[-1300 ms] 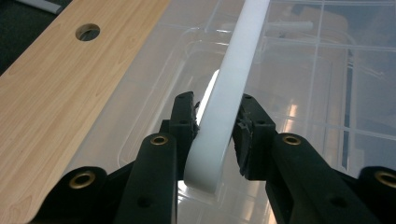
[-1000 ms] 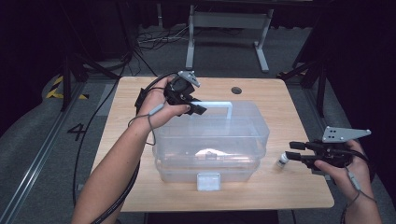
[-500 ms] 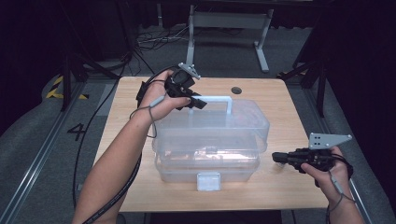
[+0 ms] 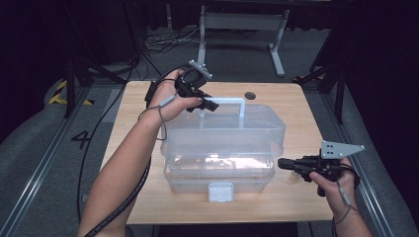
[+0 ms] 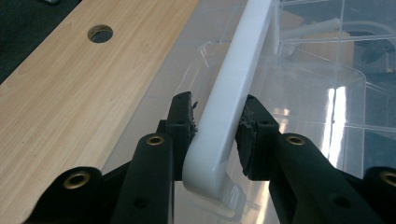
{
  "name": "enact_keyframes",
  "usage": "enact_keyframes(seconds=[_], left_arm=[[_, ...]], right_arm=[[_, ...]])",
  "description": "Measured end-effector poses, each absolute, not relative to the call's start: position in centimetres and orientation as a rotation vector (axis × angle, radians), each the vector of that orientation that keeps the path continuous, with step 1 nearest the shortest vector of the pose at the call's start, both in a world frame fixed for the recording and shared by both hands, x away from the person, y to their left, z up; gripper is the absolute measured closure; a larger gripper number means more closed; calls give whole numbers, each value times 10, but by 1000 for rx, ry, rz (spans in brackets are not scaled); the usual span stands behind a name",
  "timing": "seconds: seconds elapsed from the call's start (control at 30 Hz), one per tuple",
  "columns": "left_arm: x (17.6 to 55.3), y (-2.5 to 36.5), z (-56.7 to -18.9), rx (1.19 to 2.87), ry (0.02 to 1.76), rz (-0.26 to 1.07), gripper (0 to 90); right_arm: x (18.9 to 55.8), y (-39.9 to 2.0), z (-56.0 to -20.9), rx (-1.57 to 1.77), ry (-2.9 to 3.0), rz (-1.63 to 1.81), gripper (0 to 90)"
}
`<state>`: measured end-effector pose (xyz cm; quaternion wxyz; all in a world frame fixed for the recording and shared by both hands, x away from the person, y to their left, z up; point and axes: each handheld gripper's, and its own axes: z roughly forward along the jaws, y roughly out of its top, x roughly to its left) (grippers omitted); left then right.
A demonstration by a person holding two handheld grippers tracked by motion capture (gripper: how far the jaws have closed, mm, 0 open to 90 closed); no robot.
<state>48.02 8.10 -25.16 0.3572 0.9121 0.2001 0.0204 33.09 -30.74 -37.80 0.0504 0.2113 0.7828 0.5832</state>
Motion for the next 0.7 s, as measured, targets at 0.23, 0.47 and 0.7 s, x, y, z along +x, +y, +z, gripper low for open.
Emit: enact_keyframes(seconds=[0.23,0.47,0.7], left_arm=[[481,81,-251,2357,522,49,692],[481,81,-251,2358,521,49,692],[481,81,-251,2358,524,45,693]], right_arm=[[335,-301,-384,658,2319,1819,900],[336,-299,-385,653,2273,1841,900],[337,-299,-384,658,2245,1827,900]])
